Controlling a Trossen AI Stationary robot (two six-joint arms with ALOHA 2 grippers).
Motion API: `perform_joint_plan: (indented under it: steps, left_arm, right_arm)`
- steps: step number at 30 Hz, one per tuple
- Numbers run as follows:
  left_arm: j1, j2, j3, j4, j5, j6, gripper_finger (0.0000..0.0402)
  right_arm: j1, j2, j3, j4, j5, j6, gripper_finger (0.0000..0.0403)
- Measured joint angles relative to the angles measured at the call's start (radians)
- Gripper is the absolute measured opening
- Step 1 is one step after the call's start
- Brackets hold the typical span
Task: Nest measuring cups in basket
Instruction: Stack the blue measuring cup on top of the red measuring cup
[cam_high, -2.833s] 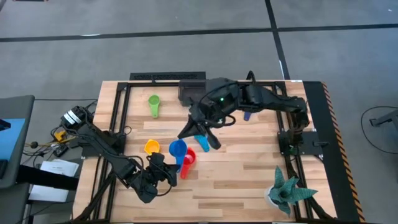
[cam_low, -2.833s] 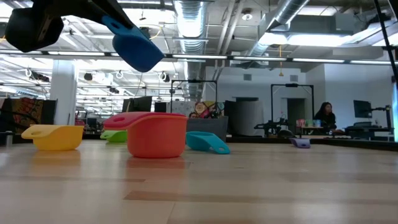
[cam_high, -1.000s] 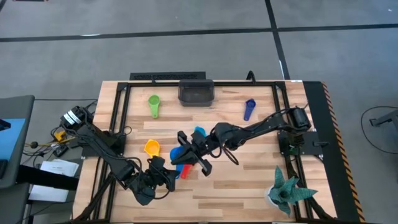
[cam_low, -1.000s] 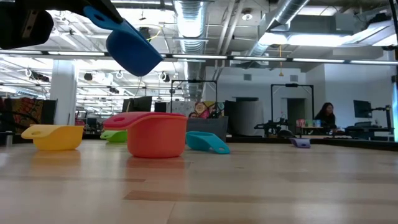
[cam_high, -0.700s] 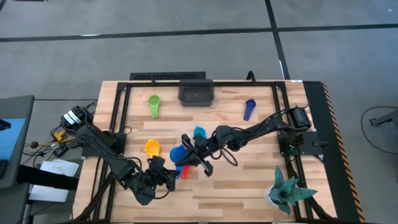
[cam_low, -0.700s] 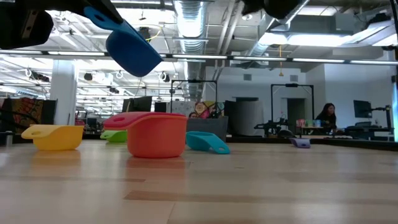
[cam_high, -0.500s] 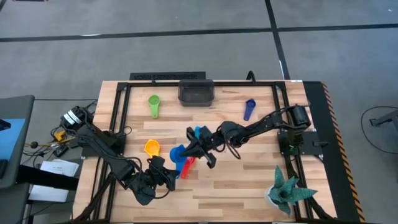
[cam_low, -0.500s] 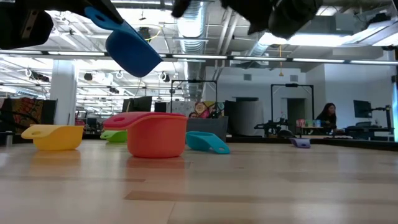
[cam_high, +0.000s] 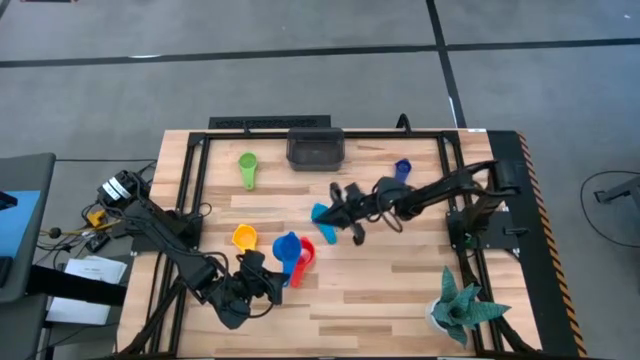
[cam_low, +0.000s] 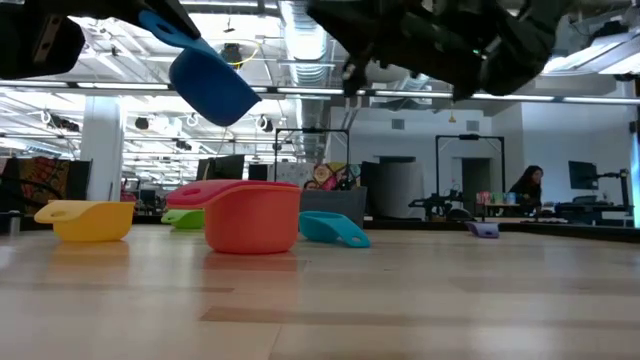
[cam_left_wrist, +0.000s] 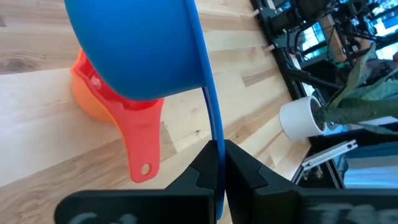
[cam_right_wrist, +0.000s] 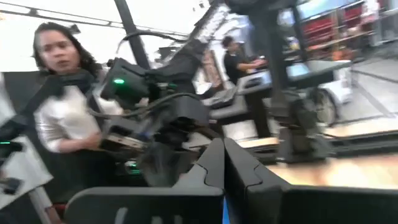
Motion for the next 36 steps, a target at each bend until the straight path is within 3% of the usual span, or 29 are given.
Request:
perform_joint_plan:
  steps: [8,15,24,36]
  left_arm:
    - [0.035,0.024,0.0,0.094,0.001,0.049,0.0]
    - [0.05,0.114,0.0,0.186,0.025,0.03,0.0]
    - [0.058,0.144,0.0,0.177,0.028,0.02,0.0]
    - [0.094,0.185,-0.001,0.176,0.143,0.026,0.0]
  right_arm:
    - [-0.09,-0.185,-0.148,-0.132,-0.004,-0.021,0.0013]
    - [-0.078,-0.29,-0.174,-0.233,-0.004,-0.024,0.0013]
    - [-0.038,-0.303,-0.174,-0.283,-0.004,-0.029,0.0014]
    - [-0.024,-0.303,-0.174,-0.293,-0.004,-0.047,0.0014]
